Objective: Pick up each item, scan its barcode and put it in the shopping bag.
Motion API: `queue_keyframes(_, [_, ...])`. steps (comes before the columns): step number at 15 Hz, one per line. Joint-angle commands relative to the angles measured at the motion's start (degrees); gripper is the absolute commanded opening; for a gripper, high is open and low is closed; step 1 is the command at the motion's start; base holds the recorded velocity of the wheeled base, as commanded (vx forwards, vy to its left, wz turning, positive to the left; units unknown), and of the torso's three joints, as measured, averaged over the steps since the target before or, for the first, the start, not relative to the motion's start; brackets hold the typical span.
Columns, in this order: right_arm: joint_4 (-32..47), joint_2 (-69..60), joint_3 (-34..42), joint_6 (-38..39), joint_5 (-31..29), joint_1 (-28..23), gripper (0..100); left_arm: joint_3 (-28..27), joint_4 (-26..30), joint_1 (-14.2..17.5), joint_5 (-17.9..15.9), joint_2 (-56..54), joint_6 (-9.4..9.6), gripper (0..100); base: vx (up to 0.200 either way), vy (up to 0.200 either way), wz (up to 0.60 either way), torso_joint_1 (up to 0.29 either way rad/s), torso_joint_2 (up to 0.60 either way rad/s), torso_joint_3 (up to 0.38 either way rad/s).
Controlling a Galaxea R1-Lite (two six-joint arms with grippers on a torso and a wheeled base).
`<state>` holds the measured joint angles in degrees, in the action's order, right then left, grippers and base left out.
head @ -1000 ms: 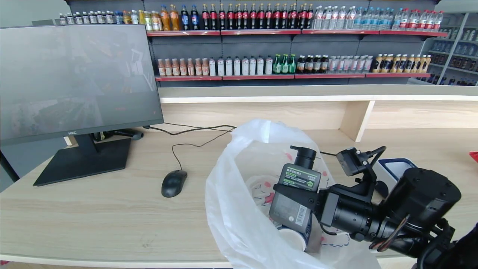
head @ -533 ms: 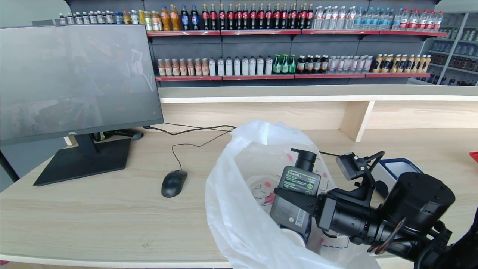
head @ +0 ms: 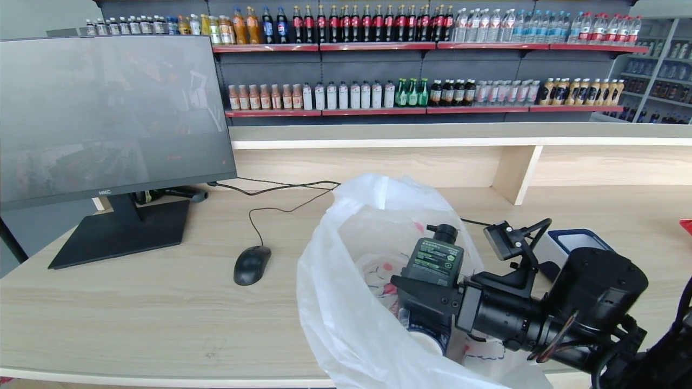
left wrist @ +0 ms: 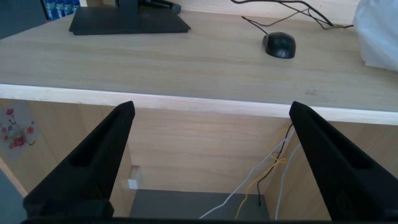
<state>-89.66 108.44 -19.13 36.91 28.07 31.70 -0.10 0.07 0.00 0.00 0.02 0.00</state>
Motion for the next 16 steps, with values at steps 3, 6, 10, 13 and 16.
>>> queue_keyframes(3, [-0.34, -0.51, -1.0, 0.18, -1.62, -0.76, 100, 0.01, 0.01, 0.0, 0.0, -0.02, 0.0, 100, 0.0, 0.0, 0.0, 0.0, 0.0, 0.0])
queue_keyframes(6, [-0.34, -1.03, -2.32, -1.76, -1.88, -1.2, 100, 0.01, 0.01, 0.0, 0.0, -0.02, 0.0, 100, 0.0, 0.0, 0.0, 0.0, 0.0, 0.0])
queue_keyframes(10, [2.3, -0.59, -8.21, -2.37, -2.76, -1.02, 100, 0.01, 0.01, 0.0, 0.0, -0.02, 0.0, 100, 0.0, 0.0, 0.0, 0.0, 0.0, 0.0])
queue_keyframes(13, [4.5, -0.33, -11.28, -2.64, -3.11, -0.85, 100, 0.01, 0.01, 0.0, 0.0, -0.02, 0.0, 100, 0.0, 0.0, 0.0, 0.0, 0.0, 0.0])
queue_keyframes(16, [5.9, -0.59, -13.22, -4.31, -3.2, -0.85, 100, 0.01, 0.01, 0.0, 0.0, -0.02, 0.0, 100, 0.0, 0.0, 0.0, 0.0, 0.0, 0.0])
